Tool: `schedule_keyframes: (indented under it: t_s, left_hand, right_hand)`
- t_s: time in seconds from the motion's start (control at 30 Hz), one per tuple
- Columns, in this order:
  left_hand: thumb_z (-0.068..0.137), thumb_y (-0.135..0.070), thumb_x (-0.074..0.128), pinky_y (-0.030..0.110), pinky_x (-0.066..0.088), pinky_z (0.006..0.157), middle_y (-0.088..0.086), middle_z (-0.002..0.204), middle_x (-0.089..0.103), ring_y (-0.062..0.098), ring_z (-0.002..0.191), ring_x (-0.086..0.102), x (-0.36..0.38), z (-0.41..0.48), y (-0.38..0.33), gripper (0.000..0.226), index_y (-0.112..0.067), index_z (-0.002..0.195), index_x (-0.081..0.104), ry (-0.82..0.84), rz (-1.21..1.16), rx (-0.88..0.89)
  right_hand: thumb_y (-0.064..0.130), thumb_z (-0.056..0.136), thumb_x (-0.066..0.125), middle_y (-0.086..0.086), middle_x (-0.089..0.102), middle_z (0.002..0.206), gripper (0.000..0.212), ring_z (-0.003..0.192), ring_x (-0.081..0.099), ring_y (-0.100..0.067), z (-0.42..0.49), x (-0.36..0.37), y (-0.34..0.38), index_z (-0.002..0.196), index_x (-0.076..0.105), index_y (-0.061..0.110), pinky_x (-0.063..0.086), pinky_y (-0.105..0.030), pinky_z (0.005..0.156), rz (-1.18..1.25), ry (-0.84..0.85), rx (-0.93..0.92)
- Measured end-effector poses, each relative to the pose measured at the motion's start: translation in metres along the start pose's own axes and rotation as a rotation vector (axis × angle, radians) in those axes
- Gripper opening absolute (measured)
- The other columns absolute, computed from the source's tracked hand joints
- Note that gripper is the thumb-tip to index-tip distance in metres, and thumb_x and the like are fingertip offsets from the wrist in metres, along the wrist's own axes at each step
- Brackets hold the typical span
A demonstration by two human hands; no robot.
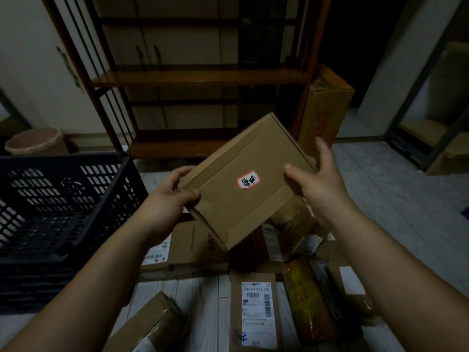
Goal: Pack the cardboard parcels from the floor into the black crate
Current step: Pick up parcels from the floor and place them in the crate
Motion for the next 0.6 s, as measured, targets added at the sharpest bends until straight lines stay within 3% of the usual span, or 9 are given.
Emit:
schedule_keyframes:
  t_s: [0.07,0.13,0.33,0.5,0.6]
  left_hand:
    - [0.091,-0.011,0.055,0.037,0.054,0.073,0.0,0.106,0.054,0.024,0.096,0.061,-0.004,0.001,0.0,0.047,-0.034,0.128,0.038,-0.106,-0.069,0.013]
    - [0.091,-0.013,0.056,0.039,0.052,0.081,0.004,0.103,0.061,0.023,0.098,0.062,-0.002,0.001,-0.001,0.049,-0.029,0.13,0.033,-0.18,-0.187,0.028]
    - [0.093,-0.011,0.051,0.032,0.055,0.075,-0.011,0.115,0.055,0.012,0.098,0.062,0.017,-0.015,-0.013,0.06,-0.047,0.136,0.03,-0.124,-0.119,0.136]
    - [0.096,-0.009,0.045,0.043,0.051,0.095,-0.015,0.127,0.053,0.012,0.114,0.057,0.006,-0.042,-0.081,0.061,-0.048,0.14,0.028,-0.115,-0.086,0.109]
    - [0.097,-0.009,0.042,0.037,0.047,0.1,-0.02,0.124,0.051,0.007,0.115,0.054,-0.004,-0.063,-0.158,0.059,-0.05,0.136,0.026,-0.099,-0.039,0.098]
  right_hand:
    - [0.017,0.09,0.062,-0.002,0.054,0.132,0.057,0.119,0.055,-0.024,-0.001,0.001,-0.004,0.141,0.039,0.027,0.05,-0.046,0.097,0.011,0.058,0.033]
    - [0.015,0.094,0.055,-0.003,0.06,0.124,0.045,0.111,0.06,-0.022,-0.002,0.005,-0.01,0.137,0.046,0.022,0.052,-0.043,0.093,0.113,0.036,0.074]
    - [0.015,0.098,0.046,0.002,0.055,0.128,0.049,0.113,0.057,-0.018,-0.017,0.025,-0.003,0.142,0.036,0.035,0.053,-0.037,0.089,0.203,-0.004,0.057]
    - [0.022,0.099,0.046,0.01,0.054,0.131,0.049,0.12,0.053,-0.013,-0.045,0.017,0.056,0.142,0.035,0.041,0.045,-0.047,0.102,0.112,0.003,0.114]
    - [0.021,0.099,0.045,0.009,0.052,0.134,0.051,0.12,0.052,-0.012,-0.056,0.011,0.132,0.144,0.031,0.041,0.045,-0.046,0.104,0.083,0.01,0.125]
Point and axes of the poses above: each hand's wrist, its own z-axis towards the middle knuckle, its own x-axis out of the palm, y = z × x, the point moved 3 cm from there along z, towards the middle knuckle
